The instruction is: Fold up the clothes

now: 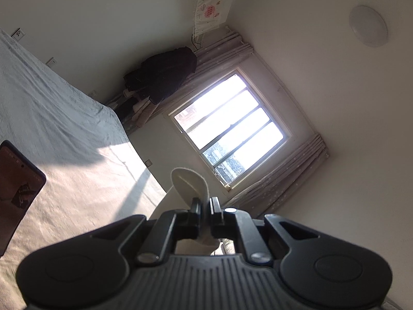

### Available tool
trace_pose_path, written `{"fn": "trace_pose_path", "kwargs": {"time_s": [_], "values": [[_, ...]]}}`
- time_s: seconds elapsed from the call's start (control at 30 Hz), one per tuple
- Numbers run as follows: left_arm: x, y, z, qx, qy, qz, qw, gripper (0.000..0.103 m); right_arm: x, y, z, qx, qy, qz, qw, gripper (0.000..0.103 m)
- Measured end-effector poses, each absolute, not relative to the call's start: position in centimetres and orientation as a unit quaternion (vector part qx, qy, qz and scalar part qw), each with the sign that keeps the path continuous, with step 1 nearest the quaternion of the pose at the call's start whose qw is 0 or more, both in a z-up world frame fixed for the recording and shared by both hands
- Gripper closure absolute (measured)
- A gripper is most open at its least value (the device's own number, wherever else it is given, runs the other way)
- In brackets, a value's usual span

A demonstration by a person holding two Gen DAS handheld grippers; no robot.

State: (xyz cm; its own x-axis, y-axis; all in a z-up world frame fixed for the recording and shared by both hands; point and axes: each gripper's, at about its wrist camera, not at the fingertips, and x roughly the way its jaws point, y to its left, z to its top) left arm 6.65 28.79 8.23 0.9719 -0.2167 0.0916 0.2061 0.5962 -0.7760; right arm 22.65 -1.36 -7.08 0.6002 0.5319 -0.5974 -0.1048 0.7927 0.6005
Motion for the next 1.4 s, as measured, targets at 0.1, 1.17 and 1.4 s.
{"fn": "trace_pose_path", "kwargs": {"time_s": [0.1, 1.17, 1.4], "values": [[7.1, 28.2, 8.2, -0.429, 0.013, -0.13, 0.894, 0.097, 23.6, -0.3, -7.1, 0.257, 0.399, 0.198, 0.858, 0.074], [14.9, 10.3, -3.1, -0.271, 0.346, -0.233, 0.868, 0.092, 15.6, -18.2, -5.6, 0.517, 0.382, 0.23, 0.731, 0.047], [13.6, 14.5, -1.7, -0.27, 0.323, -0.196, 0.886, 0.084, 14.6, -17.8, -7.2, 0.489, 0.409, 0.212, 0.741, 0.049]]}}
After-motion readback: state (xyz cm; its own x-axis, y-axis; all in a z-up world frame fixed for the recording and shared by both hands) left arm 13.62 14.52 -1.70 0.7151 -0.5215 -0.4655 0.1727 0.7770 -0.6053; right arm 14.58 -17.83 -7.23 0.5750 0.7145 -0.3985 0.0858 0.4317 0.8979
